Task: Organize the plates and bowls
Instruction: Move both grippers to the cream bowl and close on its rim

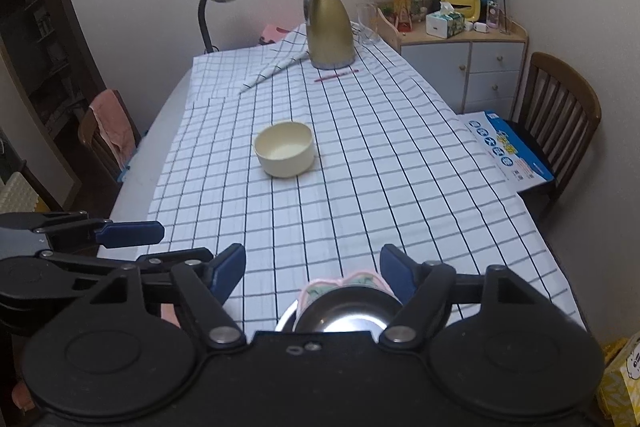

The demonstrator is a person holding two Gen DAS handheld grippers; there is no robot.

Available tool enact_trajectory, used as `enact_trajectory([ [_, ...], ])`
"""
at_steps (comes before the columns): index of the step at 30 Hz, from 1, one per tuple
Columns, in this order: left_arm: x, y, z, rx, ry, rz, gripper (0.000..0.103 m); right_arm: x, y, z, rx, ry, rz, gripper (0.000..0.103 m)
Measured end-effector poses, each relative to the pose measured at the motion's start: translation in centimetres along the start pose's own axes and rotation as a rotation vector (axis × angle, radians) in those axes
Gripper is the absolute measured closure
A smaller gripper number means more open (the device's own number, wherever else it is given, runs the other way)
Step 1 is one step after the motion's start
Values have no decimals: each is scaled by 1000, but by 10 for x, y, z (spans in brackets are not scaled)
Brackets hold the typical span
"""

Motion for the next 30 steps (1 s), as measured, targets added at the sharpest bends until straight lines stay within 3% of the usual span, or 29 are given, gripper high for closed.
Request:
enact_trajectory([
  [7,18,-27,14,-54,-42,-23,30,21,-36,-9,-16,-17,-41,13],
  [12,44,-49,24,-102,-80,-15,28,52,-60,-23,-1,-51,-34,3],
  [30,178,-118,79,-265,-276,42,28,208,-133,-65,-27,-128,107,1],
])
Point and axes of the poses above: each gripper's, at about its wrist camera, not at the fingertips, and x roughly the way its jaws point, z to its left, y to its underside, the point moved 5 cm from there along x, roughly the way its jaws point, and after that the axes turned 8 degrees about -x, right-handed, at the moved point
